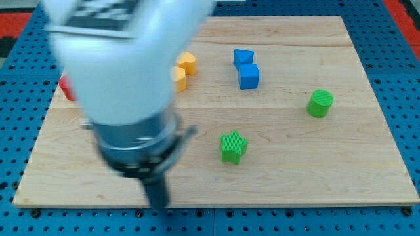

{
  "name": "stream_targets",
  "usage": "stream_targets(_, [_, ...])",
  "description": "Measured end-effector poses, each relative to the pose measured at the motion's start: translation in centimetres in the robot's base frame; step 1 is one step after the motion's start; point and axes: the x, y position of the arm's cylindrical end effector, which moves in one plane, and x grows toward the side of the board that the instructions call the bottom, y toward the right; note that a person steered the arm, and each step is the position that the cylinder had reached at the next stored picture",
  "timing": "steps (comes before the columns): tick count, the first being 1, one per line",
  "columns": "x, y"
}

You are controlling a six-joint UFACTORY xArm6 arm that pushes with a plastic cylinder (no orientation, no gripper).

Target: Point your arm at red circle

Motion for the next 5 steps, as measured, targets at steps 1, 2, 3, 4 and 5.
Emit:
stream_targets(1, [-1.9,-8.1])
stream_targets(2, [-6.7,-11.6])
stream_targets(3, [-8.9,-12.3])
stream_targets(4, [-9.9,-18.2])
stream_targets(5, [-13.9,-19.9])
